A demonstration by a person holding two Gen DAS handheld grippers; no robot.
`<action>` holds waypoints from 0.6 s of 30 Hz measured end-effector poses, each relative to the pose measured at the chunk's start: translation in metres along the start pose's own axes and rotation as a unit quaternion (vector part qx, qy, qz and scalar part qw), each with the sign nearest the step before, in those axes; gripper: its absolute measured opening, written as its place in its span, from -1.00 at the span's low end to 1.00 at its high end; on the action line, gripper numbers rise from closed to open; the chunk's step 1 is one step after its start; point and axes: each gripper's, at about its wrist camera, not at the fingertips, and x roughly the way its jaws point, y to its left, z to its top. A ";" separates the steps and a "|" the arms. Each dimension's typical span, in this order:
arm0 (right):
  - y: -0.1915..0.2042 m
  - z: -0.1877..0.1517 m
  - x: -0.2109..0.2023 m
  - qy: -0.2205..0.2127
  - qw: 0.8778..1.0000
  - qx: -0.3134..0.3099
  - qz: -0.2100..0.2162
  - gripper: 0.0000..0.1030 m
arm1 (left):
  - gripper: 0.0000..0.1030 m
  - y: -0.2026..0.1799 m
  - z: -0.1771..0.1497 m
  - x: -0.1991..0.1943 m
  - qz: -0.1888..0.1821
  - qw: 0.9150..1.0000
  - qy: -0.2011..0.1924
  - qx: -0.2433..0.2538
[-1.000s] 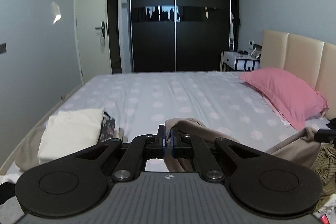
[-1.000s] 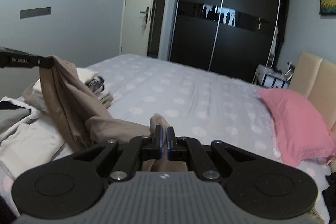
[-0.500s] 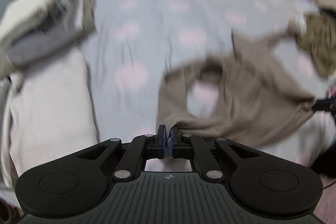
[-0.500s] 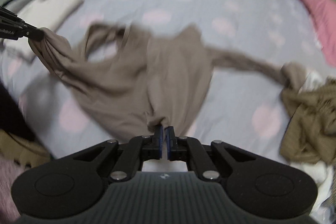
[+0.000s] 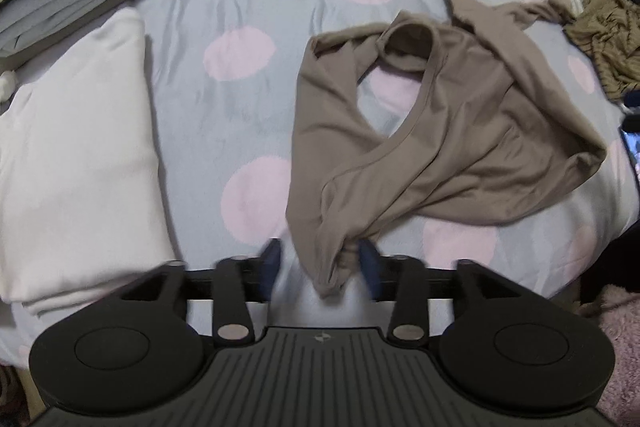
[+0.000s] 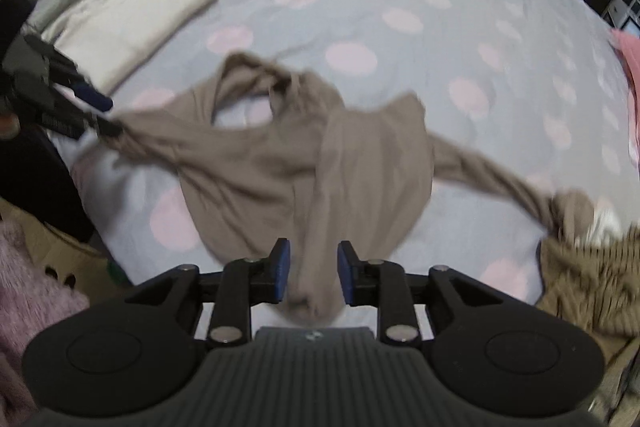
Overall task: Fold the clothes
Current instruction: 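Lower the taupe shirt onto the bed and open both grippers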
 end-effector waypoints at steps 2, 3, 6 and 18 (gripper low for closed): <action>0.004 0.009 0.008 -0.003 1.000 0.004 0.012 -0.40 | -0.10 -0.001 0.003 0.006 -0.005 1.000 0.002 0.005; 0.007 0.013 0.012 -0.004 1.000 0.006 0.019 -0.40 | -0.23 -0.003 0.003 0.009 -0.011 1.000 0.005 0.007; 0.022 0.019 0.029 -0.006 0.999 0.016 0.042 -0.40 | -0.82 -0.007 0.003 0.015 -0.029 1.000 0.003 0.011; 0.056 -0.001 0.042 -0.024 0.988 0.118 0.102 -0.40 | -0.90 -0.079 -0.012 -0.008 -0.141 0.979 -0.094 0.114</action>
